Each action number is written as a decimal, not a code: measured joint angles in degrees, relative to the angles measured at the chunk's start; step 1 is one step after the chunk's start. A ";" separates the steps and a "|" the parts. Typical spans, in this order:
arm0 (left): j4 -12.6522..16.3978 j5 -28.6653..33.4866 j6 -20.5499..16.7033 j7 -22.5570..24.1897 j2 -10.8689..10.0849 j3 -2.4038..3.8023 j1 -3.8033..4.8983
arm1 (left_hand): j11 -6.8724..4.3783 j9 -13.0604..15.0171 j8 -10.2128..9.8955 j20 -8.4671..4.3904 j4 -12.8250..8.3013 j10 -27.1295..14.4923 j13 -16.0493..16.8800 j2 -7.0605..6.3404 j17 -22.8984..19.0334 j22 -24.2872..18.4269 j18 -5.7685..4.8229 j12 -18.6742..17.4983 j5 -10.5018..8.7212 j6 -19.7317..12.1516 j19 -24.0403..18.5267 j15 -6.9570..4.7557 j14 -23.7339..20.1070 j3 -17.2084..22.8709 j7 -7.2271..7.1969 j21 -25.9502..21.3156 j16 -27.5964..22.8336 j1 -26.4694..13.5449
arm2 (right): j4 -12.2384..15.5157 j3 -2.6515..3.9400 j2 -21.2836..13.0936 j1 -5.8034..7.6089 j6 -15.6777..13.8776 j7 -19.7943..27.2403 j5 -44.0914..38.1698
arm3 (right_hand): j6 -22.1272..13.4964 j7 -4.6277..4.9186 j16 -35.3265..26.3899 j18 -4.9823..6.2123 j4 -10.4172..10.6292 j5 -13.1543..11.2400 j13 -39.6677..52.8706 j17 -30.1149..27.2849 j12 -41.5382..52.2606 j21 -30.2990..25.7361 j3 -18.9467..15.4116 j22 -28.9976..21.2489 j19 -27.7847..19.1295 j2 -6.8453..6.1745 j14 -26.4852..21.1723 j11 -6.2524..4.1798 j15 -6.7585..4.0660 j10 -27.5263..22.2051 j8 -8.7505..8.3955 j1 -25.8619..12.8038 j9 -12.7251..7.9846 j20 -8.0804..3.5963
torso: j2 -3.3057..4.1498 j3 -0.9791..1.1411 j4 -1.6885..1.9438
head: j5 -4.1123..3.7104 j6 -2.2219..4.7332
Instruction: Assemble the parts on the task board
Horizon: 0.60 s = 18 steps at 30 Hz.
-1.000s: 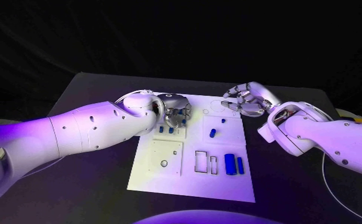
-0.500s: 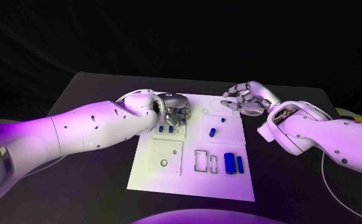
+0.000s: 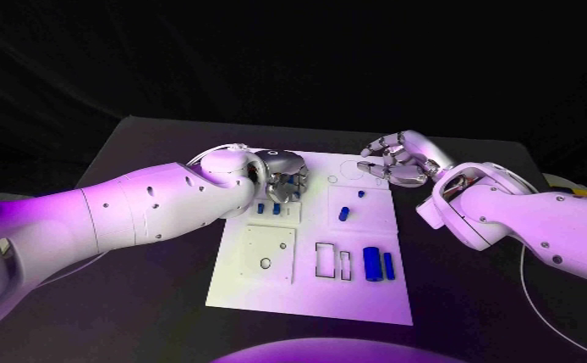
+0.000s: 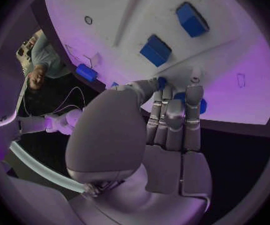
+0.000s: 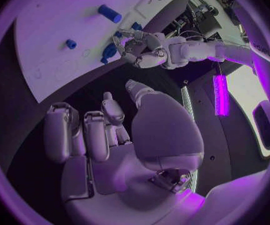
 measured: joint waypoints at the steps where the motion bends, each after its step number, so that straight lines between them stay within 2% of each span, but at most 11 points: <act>1: 0.00 0.02 0.01 -0.02 0.00 0.00 0.00 | 0.00 0.00 0.00 0.00 0.00 0.00 0.00 0.00 0.00 0.01 0.00 -0.05 0.00 0.00 0.00 0.00 0.00 0.00 0.00 0.00 0.00 0.00 | 0.00 0.00 0.00 0.00 0.00 0.00 0.00 | 0.00 0.00 0.00 0.00 0.00 0.00 0.00 0.00 0.00 0.00 0.00 0.00 0.00 0.00 0.00 0.00 0.00 0.00 0.00 0.00 0.00 0.00 | 0.00 0.00 0.00 | -0.01 -0.01; 13: -0.11 0.58 0.20 -0.25 0.04 0.04 0.00 | 0.00 -0.20 -0.33 0.00 -0.49 -0.01 -0.22 -0.23 -0.40 0.78 0.01 -0.48 0.00 0.00 0.00 0.05 0.05 0.49 0.00 0.82 0.12 0.22 | -0.02 0.00 0.02 -0.03 0.00 0.03 0.01 | 0.00 0.00 -0.23 0.00 0.16 0.00 0.00 0.00 0.00 0.00 -0.16 -0.01 0.00 0.00 0.00 0.00 0.00 0.00 0.00 0.00 -0.01 0.00 | -0.04 -0.02 0.02 | -0.08 -0.08; 14: -0.13 0.61 0.20 -0.26 0.05 0.04 0.00 | 0.13 -0.24 -0.33 0.11 -0.73 0.12 -0.20 -0.23 -0.15 1.46 0.00 -0.48 0.00 0.00 0.35 0.27 0.26 0.73 0.00 1.36 0.47 0.22 | -0.02 0.00 0.02 -0.03 0.00 0.03 0.01 | 0.00 0.00 -0.23 0.00 0.16 0.00 0.00 0.00 0.00 0.00 -0.16 -0.01 0.00 0.00 0.00 0.00 0.00 0.00 0.00 0.00 -0.01 0.00 | -0.04 -0.02 0.02 | -0.08 -0.08; 15: -0.16 0.65 0.20 -0.28 0.06 0.05 0.00 | 0.04 -0.24 -0.33 0.17 -1.07 0.89 -0.14 -0.10 0.55 2.94 -0.73 -0.45 0.00 0.25 1.53 0.11 0.97 1.07 0.01 2.48 0.98 0.35 | -0.02 0.00 0.02 -0.03 0.00 0.03 0.02 | 0.00 0.00 -0.23 0.00 0.16 0.00 0.00 0.00 0.00 0.00 -0.16 -0.01 0.00 0.00 0.00 0.00 0.00 0.00 0.00 0.00 -0.01 0.00 | -0.04 -0.02 0.02 | -0.08 -0.08; 16: -0.20 0.68 0.19 -0.30 0.06 0.06 0.00 | -0.05 -0.21 -0.33 0.07 -1.31 1.52 0.02 0.02 1.21 4.23 -0.94 -0.24 -0.01 0.94 2.46 -0.03 1.68 1.31 -0.10 3.50 1.42 0.47 | -0.02 0.00 0.01 -0.03 0.00 0.03 0.02 | 0.00 0.00 -0.23 0.00 0.16 0.00 0.00 0.00 0.00 0.00 -0.16 -0.01 0.00 0.00 0.00 0.00 0.00 0.00 0.00 0.00 -0.01 0.00 | -0.04 -0.02 0.02 | -0.08 -0.08; 18: -0.31 0.72 0.12 -0.31 0.07 0.07 0.01 | -0.42 -0.12 -0.33 -0.10 -2.02 2.26 0.16 0.09 2.07 5.88 -0.94 0.02 -0.07 1.79 3.61 -0.42 2.48 1.51 -0.37 4.85 1.99 0.54 | -0.02 0.00 0.01 -0.03 0.00 0.04 0.02 | 0.00 0.00 -0.23 0.00 0.16 0.00 0.00 0.01 0.00 0.00 -0.16 -0.01 0.00 0.00 0.00 0.00 0.00 0.00 0.00 0.00 -0.01 0.00 | -0.04 -0.02 0.03 | -0.08 -0.07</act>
